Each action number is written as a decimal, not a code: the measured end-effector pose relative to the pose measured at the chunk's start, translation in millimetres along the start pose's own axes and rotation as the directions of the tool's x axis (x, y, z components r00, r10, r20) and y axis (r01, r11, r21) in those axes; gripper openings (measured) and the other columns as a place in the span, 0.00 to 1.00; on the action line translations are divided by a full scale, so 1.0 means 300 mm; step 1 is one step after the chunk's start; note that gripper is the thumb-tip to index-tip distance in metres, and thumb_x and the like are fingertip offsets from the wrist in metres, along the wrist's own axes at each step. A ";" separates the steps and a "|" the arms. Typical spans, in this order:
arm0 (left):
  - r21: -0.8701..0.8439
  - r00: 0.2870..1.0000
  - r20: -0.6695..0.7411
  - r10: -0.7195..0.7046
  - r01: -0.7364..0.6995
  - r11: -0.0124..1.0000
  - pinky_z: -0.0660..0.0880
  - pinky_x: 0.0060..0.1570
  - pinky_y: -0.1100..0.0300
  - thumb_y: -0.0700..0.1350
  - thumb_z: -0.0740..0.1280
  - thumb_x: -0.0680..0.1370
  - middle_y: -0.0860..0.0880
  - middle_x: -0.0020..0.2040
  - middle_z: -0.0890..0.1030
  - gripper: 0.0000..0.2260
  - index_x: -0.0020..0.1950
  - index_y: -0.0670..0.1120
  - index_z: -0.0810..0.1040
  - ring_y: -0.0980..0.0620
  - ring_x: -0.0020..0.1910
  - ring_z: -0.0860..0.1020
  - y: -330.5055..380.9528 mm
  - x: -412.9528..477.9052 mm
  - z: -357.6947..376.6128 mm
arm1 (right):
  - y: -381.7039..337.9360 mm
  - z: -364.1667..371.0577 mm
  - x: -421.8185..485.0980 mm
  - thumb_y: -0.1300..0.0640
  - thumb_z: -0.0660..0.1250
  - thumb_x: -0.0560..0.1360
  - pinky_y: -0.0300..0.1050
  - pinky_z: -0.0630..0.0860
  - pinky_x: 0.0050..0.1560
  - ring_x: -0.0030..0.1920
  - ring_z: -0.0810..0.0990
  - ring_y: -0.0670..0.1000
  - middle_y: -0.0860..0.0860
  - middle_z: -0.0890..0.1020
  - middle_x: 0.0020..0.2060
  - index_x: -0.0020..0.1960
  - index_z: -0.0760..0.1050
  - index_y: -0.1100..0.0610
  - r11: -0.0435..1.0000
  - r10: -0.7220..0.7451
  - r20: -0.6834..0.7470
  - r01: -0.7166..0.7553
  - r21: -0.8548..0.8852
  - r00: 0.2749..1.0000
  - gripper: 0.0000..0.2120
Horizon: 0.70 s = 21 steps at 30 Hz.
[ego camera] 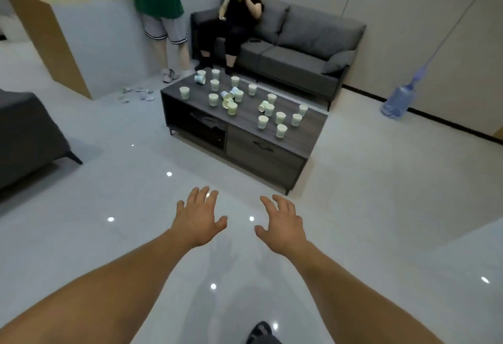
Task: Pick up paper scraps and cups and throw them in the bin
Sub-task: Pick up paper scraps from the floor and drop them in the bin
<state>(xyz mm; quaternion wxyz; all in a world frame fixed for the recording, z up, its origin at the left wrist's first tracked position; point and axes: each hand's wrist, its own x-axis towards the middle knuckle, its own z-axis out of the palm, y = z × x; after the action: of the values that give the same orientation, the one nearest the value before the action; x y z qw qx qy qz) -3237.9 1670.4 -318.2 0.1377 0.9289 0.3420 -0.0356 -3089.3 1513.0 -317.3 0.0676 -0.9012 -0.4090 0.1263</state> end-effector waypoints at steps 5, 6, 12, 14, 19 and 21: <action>-0.008 0.989 -0.040 -0.141 0.141 0.990 0.54 0.73 0.42 0.63 0.56 0.78 0.48 0.79 0.50 0.33 0.78 0.49 0.51 0.45 0.77 0.46 -0.236 0.175 -0.098 | -0.227 -0.002 0.328 0.41 0.63 0.76 0.58 0.62 0.70 0.76 0.51 0.55 0.49 0.53 0.77 0.78 0.50 0.44 0.986 -0.167 0.020 0.168 -0.007 0.986 0.35; 0.003 0.985 -0.049 -0.163 0.164 0.987 0.54 0.73 0.42 0.63 0.56 0.78 0.48 0.79 0.51 0.33 0.78 0.49 0.51 0.45 0.77 0.46 -0.278 0.222 -0.121 | -0.271 -0.003 0.402 0.41 0.63 0.76 0.59 0.62 0.70 0.76 0.51 0.55 0.49 0.53 0.77 0.78 0.50 0.43 0.980 -0.197 0.013 0.197 -0.004 0.980 0.35; -0.018 0.946 -0.089 -0.313 0.313 0.950 0.53 0.73 0.44 0.62 0.56 0.78 0.49 0.79 0.50 0.33 0.78 0.49 0.50 0.46 0.77 0.46 -0.482 0.540 -0.277 | -0.477 -0.048 0.865 0.42 0.63 0.76 0.61 0.60 0.71 0.77 0.49 0.55 0.49 0.52 0.78 0.78 0.49 0.43 0.947 -0.320 0.048 0.320 0.005 0.946 0.35; -0.024 0.929 -0.097 -0.356 0.356 0.934 0.52 0.73 0.43 0.62 0.56 0.78 0.49 0.79 0.49 0.33 0.78 0.50 0.50 0.46 0.77 0.45 -0.536 0.627 -0.321 | -0.543 -0.065 1.010 0.41 0.63 0.76 0.61 0.59 0.71 0.77 0.49 0.55 0.49 0.51 0.78 0.77 0.49 0.43 0.930 -0.367 0.050 0.367 0.006 0.929 0.36; -0.051 0.891 -0.117 -0.439 0.436 0.899 0.53 0.73 0.43 0.62 0.57 0.78 0.49 0.79 0.50 0.33 0.78 0.50 0.51 0.46 0.77 0.46 -0.681 0.836 -0.411 | -0.704 -0.121 1.307 0.41 0.63 0.76 0.61 0.59 0.71 0.77 0.48 0.55 0.49 0.52 0.77 0.78 0.49 0.43 0.891 -0.454 0.057 0.454 0.015 0.889 0.36; -0.067 0.879 -0.120 -0.462 0.457 0.887 0.53 0.73 0.43 0.61 0.57 0.78 0.49 0.79 0.50 0.32 0.78 0.50 0.51 0.46 0.77 0.45 -0.750 0.921 -0.431 | -0.755 -0.130 1.411 0.42 0.63 0.76 0.61 0.60 0.70 0.77 0.49 0.54 0.49 0.52 0.77 0.78 0.50 0.43 0.877 -0.480 0.048 0.480 0.013 0.876 0.36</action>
<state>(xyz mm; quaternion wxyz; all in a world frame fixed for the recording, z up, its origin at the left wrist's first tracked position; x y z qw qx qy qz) -3175.7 2043.4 -290.4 0.1195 0.8189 0.5613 0.0007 -2973.2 1980.3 -301.7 0.0871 -0.7682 -0.6212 0.1282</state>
